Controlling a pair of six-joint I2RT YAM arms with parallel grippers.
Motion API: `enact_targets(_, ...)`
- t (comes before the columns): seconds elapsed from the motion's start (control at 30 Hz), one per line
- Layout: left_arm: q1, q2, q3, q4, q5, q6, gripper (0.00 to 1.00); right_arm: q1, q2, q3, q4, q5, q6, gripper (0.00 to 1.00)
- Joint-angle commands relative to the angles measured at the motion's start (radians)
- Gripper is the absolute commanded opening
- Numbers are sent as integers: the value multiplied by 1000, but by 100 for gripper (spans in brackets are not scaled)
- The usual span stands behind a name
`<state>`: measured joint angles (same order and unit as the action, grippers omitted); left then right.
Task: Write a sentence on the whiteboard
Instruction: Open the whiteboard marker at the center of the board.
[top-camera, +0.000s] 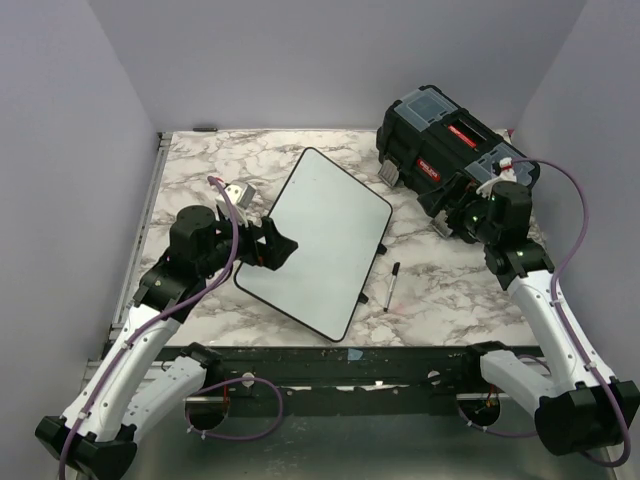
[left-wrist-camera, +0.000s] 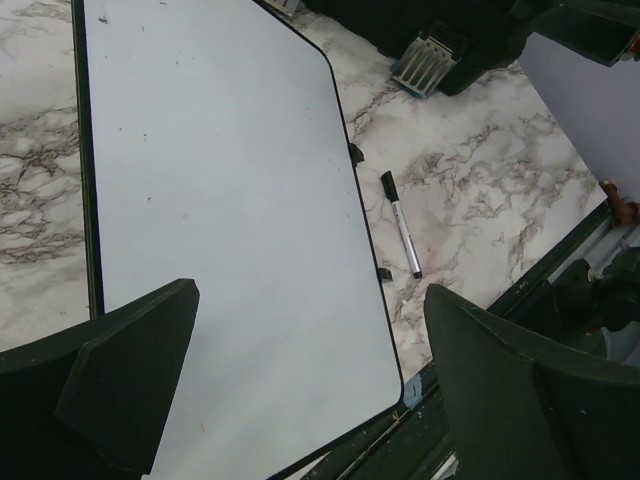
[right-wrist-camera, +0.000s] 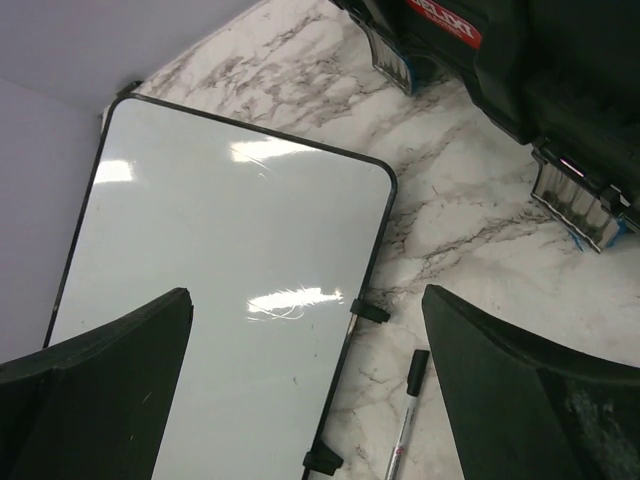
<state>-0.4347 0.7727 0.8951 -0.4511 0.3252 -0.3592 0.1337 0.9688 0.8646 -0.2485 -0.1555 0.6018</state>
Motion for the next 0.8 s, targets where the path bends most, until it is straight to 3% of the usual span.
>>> enact_targets(0.0, -11, -13, -11, 14, -28, 21, 99, -1, -1, 7, -129, 52, 2, 100)
enact_targets(0.4, -40, -40, -84, 27, -19, 26, 96, 5, 90, 100, -529, 97, 89, 100)
enact_targets(0.6, -57, -35, -86, 31, -24, 37, 94, 42, 85, 29, -564, 135, 114, 100)
enact_targets(0.77, -64, -42, -84, 12, -49, 58, 93, 197, 143, 8, -566, 240, 182, 100)
